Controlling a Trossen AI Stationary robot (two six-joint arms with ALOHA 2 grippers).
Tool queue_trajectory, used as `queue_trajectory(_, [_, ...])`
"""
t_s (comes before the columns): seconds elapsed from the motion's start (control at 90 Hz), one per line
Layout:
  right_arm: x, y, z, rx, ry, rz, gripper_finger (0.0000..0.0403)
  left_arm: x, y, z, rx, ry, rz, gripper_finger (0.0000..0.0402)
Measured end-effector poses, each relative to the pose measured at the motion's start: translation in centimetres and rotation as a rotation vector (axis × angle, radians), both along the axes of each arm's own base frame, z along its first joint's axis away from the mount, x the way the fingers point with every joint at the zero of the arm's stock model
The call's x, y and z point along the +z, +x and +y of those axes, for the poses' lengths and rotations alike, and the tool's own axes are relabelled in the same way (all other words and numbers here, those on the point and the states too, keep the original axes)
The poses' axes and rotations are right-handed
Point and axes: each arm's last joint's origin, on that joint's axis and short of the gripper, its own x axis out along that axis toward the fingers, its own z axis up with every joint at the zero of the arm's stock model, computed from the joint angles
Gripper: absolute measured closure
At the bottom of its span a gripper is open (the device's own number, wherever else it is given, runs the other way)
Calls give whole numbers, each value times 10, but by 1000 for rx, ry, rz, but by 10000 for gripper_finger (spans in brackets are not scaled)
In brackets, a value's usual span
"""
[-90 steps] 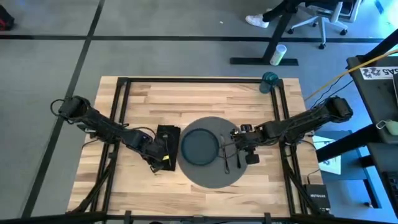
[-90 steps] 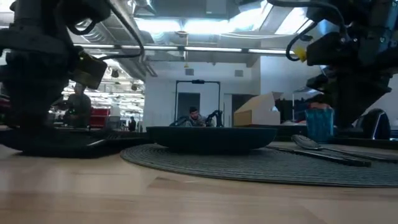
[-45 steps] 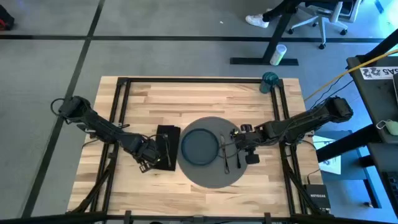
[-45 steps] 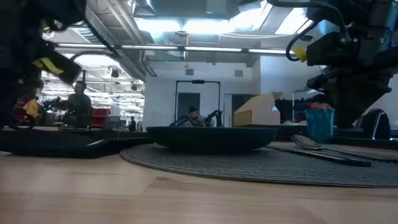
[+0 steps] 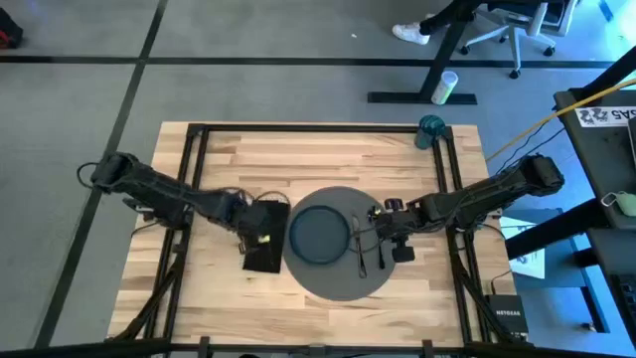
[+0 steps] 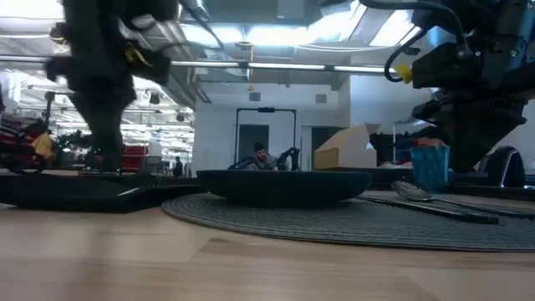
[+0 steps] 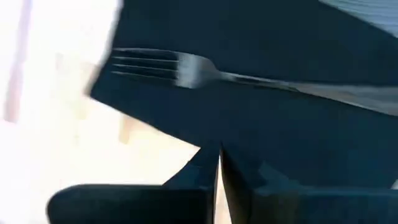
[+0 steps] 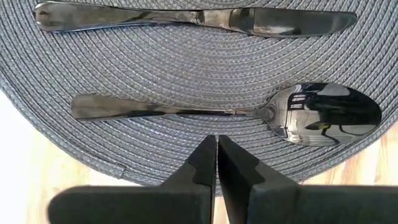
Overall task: Set table place
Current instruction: Adjust the black fork on the black table napkin
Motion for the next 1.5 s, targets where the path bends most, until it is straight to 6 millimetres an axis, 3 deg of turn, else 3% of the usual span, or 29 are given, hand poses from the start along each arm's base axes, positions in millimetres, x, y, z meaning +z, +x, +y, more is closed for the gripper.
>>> queue_trajectory(0.222, [0, 0, 0, 0, 1, 1, 403, -15, 0, 34, 59, -27, -11, 402])
queue_trajectory(0.489, [0, 0, 0, -1, 1, 0, 403, -31, 5, 52, 88, -38, -21, 402])
queue_trajectory(0.844, [0, 0, 0, 0, 4, 1, 403, -40, 6, 61, 124, -39, 15, 402])
queue_trajectory(1.5, [0, 0, -1, -8, -35, -7, 403, -36, 13, 61, 129, -34, -76, 402])
